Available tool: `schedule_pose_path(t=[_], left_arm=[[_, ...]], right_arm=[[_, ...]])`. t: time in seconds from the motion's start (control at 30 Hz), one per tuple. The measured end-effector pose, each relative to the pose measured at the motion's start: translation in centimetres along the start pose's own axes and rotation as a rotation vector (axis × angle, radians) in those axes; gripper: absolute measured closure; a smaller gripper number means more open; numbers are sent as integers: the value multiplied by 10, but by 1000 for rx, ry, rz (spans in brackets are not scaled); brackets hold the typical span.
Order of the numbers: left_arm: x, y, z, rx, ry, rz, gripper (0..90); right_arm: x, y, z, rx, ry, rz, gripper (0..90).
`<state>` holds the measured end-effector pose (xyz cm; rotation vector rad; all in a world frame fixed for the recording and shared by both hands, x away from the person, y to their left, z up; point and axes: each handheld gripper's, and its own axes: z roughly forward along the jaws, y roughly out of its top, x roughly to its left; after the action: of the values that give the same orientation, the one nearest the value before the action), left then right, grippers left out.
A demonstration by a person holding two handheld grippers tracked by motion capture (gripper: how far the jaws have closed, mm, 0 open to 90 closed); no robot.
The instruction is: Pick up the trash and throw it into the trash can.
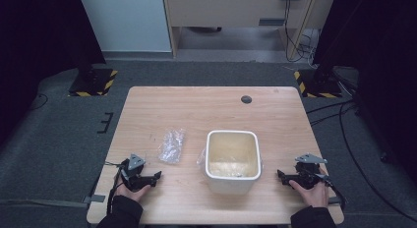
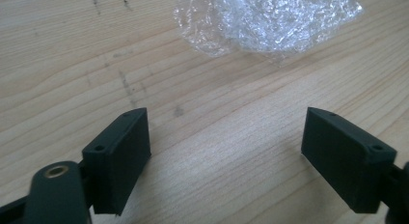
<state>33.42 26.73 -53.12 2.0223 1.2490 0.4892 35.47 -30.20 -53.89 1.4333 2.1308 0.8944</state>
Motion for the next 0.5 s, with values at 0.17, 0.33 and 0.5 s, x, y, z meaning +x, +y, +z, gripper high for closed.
schedule_pose_path(t=[0.17,0.33,0.5], left_arm=[[1,5,-14,-86,15,-8,204],[-2,11,-25,-154,11,-5,205],[-4,16,-31,-198,-1,-13,206]], right_arm=[[-1,-1,-1,4,-7,3,10],[-1,-2,-2,2,-9,6,9],[-1,-2,-2,2,-9,7,9]])
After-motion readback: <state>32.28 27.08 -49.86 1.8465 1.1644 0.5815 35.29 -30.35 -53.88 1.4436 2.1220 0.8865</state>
